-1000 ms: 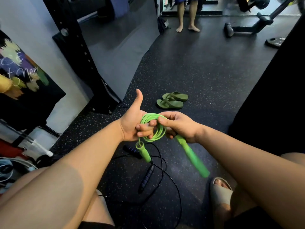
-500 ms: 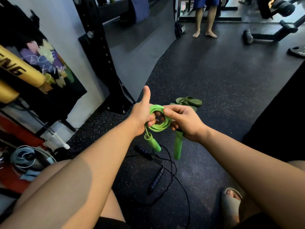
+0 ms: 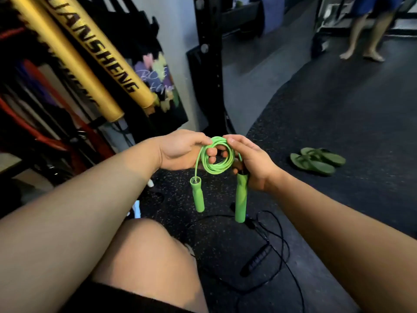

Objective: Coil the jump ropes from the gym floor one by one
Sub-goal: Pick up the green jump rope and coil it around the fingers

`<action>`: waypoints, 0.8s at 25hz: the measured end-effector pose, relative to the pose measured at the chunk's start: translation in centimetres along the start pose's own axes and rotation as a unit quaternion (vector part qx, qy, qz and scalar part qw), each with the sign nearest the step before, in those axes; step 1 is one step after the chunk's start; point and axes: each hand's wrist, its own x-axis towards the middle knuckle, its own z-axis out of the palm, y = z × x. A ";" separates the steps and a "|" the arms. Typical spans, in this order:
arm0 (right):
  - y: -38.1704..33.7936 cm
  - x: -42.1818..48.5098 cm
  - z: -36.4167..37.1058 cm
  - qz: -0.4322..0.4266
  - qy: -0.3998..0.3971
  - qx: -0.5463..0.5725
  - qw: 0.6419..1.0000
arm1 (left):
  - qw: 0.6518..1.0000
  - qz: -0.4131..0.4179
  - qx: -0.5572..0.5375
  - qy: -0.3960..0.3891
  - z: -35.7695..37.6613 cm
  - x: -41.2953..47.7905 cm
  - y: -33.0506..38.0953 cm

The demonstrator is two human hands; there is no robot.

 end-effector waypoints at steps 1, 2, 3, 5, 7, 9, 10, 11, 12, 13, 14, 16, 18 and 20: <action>0.8 1.1 1.3 0.010 -0.010 0.009 1.000 | 1.000 0.003 -0.008 0.013 -1.5 -1.0 -0.7; 1.7 2.1 2.4 0.016 -0.021 0.018 0.999 | 0.999 0.011 -0.014 0.037 -2.7 -1.8 -1.7; 2.9 3.2 3.6 0.023 -0.035 0.024 0.999 | 0.997 0.023 -0.019 0.074 -4.1 -2.6 -3.0; 5.6 5.1 5.8 0.034 -0.054 0.020 0.998 | 0.986 0.045 -0.026 0.157 -6.4 -3.8 -6.1; 8.7 6.7 7.6 0.042 -0.062 0.007 0.997 | 0.970 0.060 -0.020 0.236 -8.4 -4.6 -9.4; 11.5 8.1 9.4 0.049 -0.063 0.003 0.997 | 0.948 0.069 -0.018 0.310 -9.9 -5.2 -12.3; 12.6 8.6 10.1 0.050 -0.062 0.004 0.997 | 0.937 0.072 -0.018 0.342 -10.5 -5.4 -13.5; 13.8 9.1 11.1 0.055 -0.059 0.004 0.997 | 0.926 0.075 -0.020 0.370 -11.3 -5.7 -14.6; 14.9 9.6 12.1 0.062 -0.054 0.006 0.997 | 0.915 0.077 -0.023 0.396 -12.1 -5.9 -15.7; 16.0 10.2 13.0 0.073 -0.050 0.009 0.996 | 0.904 0.079 -0.029 0.419 -12.9 -6.3 -16.8; 17.0 10.7 13.8 0.083 -0.050 0.009 0.995 | 0.894 0.082 -0.036 0.440 -13.8 -6.7 -17.8; 19.1 12.0 15.6 0.101 -0.065 -0.004 0.993 | 0.871 0.095 -0.054 0.479 -15.3 -7.6 -19.9; 21.2 13.2 16.9 0.104 -0.084 -0.032 0.991 | 0.844 0.102 -0.067 0.522 -16.7 -8.3 -21.9; 23.3 14.7 18.5 0.102 -0.098 -0.062 0.988 | 0.809 0.102 -0.096 0.570 -18.5 -8.7 -24.0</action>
